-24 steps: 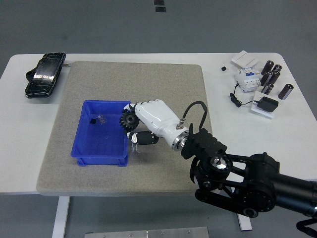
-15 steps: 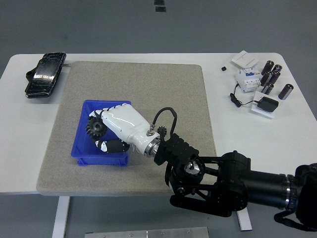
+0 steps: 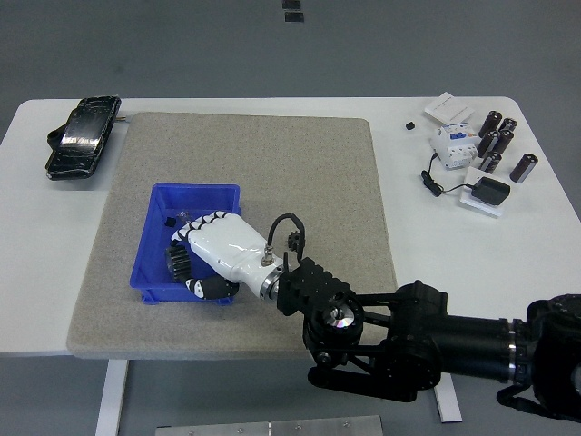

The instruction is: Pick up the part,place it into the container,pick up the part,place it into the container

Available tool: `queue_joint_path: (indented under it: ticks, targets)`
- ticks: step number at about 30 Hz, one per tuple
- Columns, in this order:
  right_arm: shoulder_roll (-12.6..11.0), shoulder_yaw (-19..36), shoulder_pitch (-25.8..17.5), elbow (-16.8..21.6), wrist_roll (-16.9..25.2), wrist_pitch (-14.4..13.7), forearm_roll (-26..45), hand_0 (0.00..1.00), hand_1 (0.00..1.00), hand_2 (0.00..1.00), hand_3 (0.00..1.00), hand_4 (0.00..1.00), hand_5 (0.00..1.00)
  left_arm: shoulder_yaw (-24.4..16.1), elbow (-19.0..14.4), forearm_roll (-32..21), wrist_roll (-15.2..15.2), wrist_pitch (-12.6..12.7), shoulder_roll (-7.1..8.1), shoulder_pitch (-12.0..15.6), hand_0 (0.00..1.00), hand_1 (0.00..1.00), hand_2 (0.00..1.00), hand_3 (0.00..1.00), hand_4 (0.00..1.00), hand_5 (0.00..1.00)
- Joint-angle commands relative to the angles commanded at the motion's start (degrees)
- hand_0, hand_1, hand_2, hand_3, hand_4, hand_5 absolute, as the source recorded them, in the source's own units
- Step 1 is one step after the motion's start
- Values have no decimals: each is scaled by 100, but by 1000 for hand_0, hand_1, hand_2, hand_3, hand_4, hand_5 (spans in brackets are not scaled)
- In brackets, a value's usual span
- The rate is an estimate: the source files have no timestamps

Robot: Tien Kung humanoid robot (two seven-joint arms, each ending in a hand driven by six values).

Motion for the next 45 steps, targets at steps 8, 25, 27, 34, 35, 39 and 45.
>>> queue_joint_path:
  ticks: [8, 25, 27, 34, 35, 39, 45]
  targets:
    - [-20, 185, -44, 101, 123, -196, 228, 916, 929, 927, 954, 814, 434, 16, -1, -14, -4, 0, -12, -10, 680, 638, 601, 591, 676, 305]
    - [-1468, 1855, -901, 710, -321, -180, -72, 542, 672, 750, 804, 764, 410, 51, 2, -96, -27, 18, -23, 22, 679, 638, 601, 591, 672, 301]
    - [-1584, 1739, -966, 721, -384, -60, -141, 451, 628, 738, 790, 755, 402, 48, 0, -94, -24, 20, -21, 23, 680, 638, 601, 590, 671, 300]
    - [-1543, 1171, -1010, 574, -373, 47, -236, 412, 605, 729, 778, 738, 391, 85, 13, -123, -56, 11, -30, -12, 680, 638, 601, 591, 670, 299]
    - [-1521, 1082, -989, 522, -345, 36, -214, 412, 605, 729, 778, 738, 391, 86, 13, -125, -57, 11, -30, -14, 680, 638, 601, 591, 670, 299]
    - [-1422, 793, -883, 269, -214, -30, -126, 390, 579, 714, 749, 730, 394, 64, 6, -100, -37, 15, -21, -8, 680, 638, 600, 591, 670, 299]
    - [-1307, 654, -748, -140, -59, -83, -18, 374, 565, 697, 720, 723, 396, 58, 1, -91, -28, 17, -18, -7, 680, 638, 601, 591, 670, 299]
